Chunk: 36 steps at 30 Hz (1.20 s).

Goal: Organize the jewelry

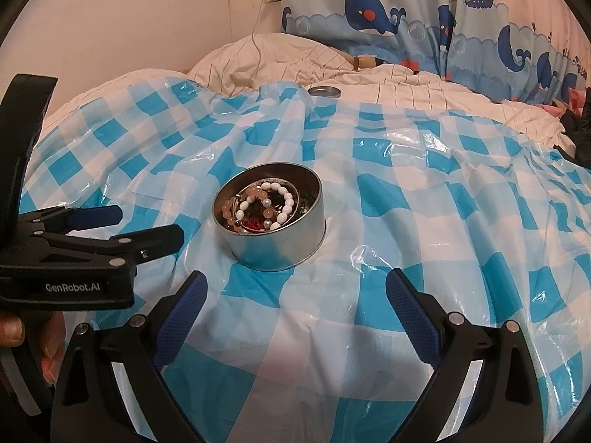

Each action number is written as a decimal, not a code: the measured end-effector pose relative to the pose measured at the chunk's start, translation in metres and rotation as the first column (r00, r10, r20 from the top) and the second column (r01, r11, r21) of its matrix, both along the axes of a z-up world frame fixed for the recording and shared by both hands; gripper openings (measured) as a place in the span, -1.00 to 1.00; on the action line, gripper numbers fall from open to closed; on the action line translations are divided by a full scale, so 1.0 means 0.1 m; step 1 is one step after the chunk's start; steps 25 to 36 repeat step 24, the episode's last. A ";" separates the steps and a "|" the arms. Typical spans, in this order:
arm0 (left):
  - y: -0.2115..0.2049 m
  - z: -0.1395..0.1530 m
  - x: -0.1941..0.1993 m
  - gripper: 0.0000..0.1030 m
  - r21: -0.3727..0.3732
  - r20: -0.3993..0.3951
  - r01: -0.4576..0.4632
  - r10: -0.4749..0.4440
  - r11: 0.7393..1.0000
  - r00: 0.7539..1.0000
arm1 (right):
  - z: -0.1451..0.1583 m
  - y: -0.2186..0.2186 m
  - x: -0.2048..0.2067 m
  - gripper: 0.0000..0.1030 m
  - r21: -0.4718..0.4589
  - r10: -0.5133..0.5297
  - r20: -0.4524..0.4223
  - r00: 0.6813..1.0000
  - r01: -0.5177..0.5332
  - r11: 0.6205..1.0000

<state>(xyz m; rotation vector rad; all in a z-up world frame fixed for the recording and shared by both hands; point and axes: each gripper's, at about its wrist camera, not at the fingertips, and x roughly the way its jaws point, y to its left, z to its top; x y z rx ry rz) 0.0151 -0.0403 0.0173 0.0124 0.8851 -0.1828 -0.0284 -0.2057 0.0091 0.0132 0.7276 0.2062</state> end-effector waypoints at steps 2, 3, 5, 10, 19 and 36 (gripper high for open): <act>-0.02 -0.01 0.00 0.85 0.011 -0.005 0.003 -0.003 1.000 1.000 | 0.00 0.00 0.01 0.81 0.002 0.001 -0.005 1.000 -0.001 1.000; -0.03 -0.01 -0.01 0.85 0.012 -0.007 0.002 -0.002 1.000 1.000 | -0.01 0.00 0.00 0.81 0.000 0.001 -0.009 1.000 -0.001 1.000; -0.04 -0.02 -0.03 0.85 0.018 -0.007 -0.013 0.013 1.000 1.000 | -0.01 0.00 0.01 0.81 0.000 0.003 -0.015 1.000 -0.003 1.000; -0.02 0.03 -0.08 0.85 0.024 0.033 -0.002 0.001 1.000 0.999 | -0.01 -0.01 0.02 0.81 0.000 -0.005 -0.012 1.000 0.005 1.000; 0.04 0.01 -0.01 0.85 0.080 0.017 -0.038 0.037 0.996 0.999 | 0.00 -0.04 0.03 0.81 0.004 -0.015 -0.017 1.000 0.015 1.000; 0.01 0.01 -0.01 0.85 0.102 0.012 -0.036 0.035 0.994 0.999 | 0.00 -0.04 0.02 0.81 0.005 -0.018 -0.018 1.000 0.018 1.000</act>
